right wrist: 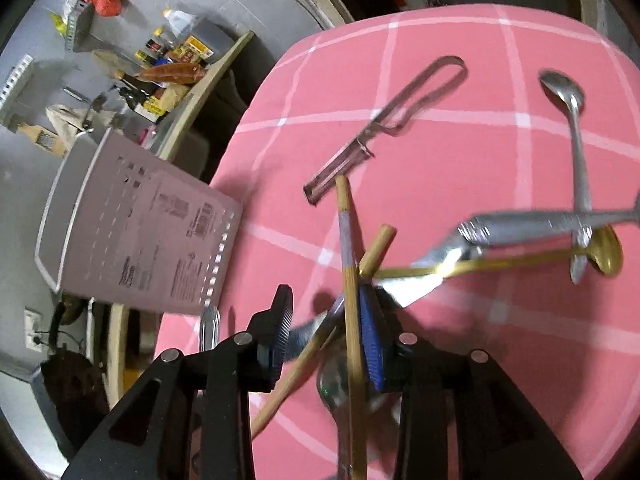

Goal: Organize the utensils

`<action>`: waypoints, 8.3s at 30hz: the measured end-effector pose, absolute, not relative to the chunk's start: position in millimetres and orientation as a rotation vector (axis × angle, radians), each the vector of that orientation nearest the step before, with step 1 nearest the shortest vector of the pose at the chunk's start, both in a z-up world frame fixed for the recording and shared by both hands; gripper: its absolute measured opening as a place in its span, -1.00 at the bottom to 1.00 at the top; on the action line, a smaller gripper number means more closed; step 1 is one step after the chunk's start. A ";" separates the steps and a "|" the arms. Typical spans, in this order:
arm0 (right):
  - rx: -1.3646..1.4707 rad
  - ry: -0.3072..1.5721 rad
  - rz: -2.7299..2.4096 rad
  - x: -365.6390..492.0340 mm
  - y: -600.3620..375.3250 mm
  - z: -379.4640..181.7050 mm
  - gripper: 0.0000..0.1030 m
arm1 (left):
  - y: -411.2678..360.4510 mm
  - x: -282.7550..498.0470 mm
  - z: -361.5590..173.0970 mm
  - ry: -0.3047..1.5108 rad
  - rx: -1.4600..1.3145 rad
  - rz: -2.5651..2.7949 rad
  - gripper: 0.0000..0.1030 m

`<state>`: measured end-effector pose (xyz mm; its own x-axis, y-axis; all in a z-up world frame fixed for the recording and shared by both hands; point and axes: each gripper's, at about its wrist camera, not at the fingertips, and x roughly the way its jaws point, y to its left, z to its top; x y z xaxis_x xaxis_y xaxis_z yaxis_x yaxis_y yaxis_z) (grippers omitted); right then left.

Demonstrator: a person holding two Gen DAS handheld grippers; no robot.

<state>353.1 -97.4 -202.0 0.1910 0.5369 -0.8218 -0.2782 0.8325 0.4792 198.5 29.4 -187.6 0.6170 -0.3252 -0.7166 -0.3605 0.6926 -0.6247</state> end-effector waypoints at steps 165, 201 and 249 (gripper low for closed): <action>0.144 0.292 0.148 153.0 -200.9 11.9 0.97 | 53.5 153.7 -0.3 0.319 -0.201 -0.030 0.99; 0.265 0.660 0.354 226.7 -265.7 -135.6 0.53 | -31.1 211.2 -121.8 0.597 -0.232 -0.163 0.80; 0.542 1.198 0.636 326.8 -188.7 -214.9 -0.63 | -22.8 261.5 -180.0 1.041 -0.615 -0.232 -0.93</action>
